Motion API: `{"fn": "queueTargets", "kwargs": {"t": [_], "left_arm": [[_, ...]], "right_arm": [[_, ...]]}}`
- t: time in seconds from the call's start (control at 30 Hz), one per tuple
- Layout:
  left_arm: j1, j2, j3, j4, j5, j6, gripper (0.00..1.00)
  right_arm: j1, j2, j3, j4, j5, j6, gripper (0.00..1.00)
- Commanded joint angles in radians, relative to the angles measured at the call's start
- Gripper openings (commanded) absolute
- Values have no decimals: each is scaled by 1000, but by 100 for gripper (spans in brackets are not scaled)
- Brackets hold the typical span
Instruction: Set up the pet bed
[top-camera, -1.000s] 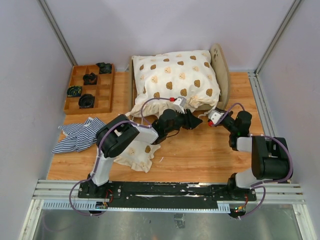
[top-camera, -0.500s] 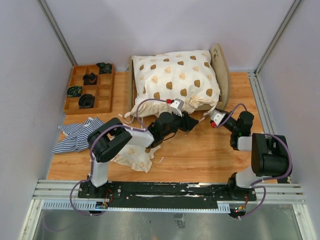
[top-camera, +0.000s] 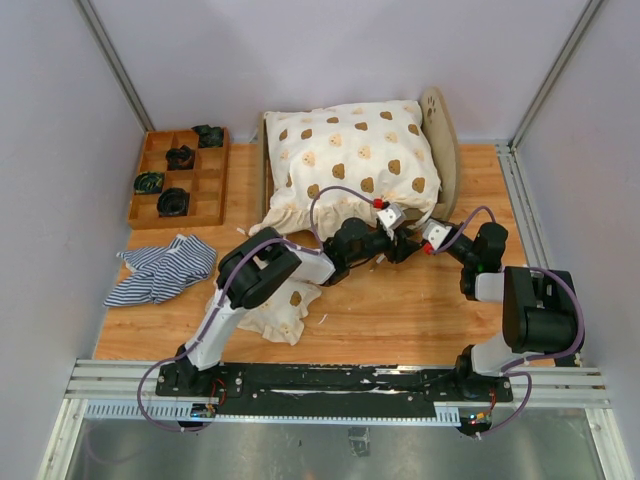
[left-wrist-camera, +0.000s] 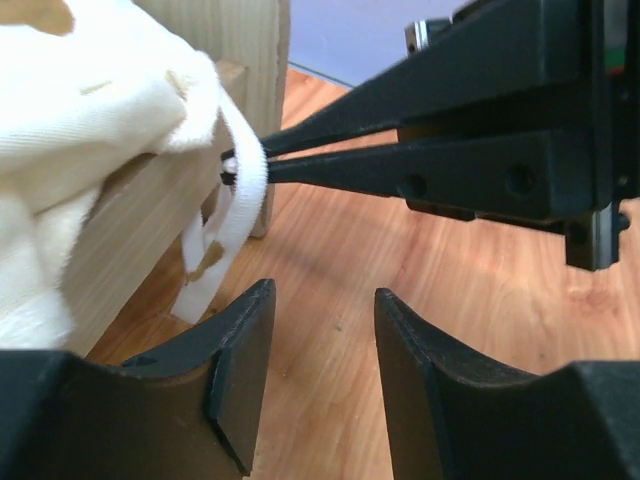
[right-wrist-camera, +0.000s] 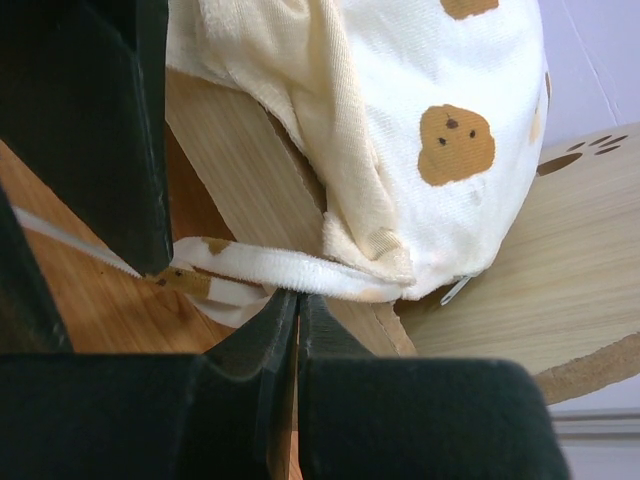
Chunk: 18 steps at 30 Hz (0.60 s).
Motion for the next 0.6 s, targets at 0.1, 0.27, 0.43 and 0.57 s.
{"fn": "queueTargets", "kwargs": {"t": [0.1,0.27,0.43,0.57], "left_arm": [[4,75,67,134,100,220,51],[6,90,80,154,45,245,52],[5,104,59,277,2,245,52],[4,134,99,283,20,255,52]], "right_arm": [[-14,-8,6,37,-33,21,0],[-17,2,8,37,-35,20,0],[-19,6,10,39,-39,26,0],[-21,-1,8,41,-36,26,0]]}}
